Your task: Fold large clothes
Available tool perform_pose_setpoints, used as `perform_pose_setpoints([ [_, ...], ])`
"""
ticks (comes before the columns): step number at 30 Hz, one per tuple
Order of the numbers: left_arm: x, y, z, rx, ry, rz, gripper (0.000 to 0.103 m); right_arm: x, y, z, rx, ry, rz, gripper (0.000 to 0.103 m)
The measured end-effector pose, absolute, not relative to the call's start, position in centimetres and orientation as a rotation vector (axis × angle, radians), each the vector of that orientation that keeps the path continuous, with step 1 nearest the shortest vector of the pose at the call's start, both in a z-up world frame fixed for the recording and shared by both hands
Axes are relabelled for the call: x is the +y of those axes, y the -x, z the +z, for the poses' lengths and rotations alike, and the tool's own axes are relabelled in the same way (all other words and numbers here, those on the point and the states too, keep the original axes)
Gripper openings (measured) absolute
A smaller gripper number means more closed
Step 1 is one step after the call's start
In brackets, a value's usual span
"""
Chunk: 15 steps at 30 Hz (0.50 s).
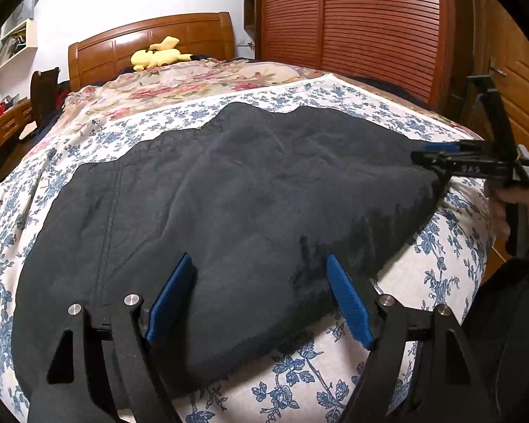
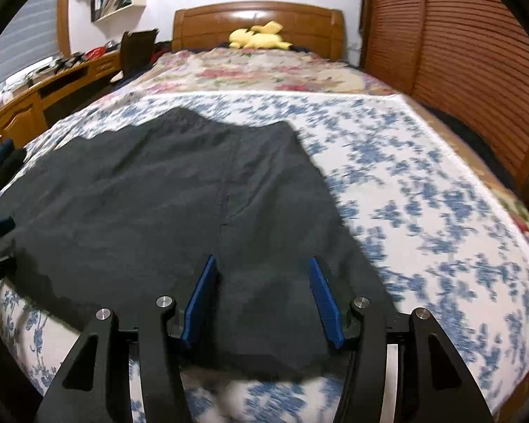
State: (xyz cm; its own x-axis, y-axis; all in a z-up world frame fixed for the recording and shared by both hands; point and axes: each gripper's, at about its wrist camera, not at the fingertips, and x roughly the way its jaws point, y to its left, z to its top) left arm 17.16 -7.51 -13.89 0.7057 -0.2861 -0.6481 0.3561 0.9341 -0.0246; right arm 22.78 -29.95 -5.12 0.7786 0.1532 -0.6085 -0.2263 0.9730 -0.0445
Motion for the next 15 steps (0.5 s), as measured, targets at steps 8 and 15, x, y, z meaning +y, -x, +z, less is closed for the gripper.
perform_pose_setpoints([
  [8, -7.6, -17.2, -13.9, 0.701, -0.107, -0.355, 0.079, -32.4, -22.3, -5.4, 0.658, 0.080, 0.118, 0.061],
  [15, -7.5, -17.2, -13.9, 0.703, -0.106, -0.357, 0.079, -33.3, -23.6, -6.4, 0.748, -0.039, 0.163, 0.068],
])
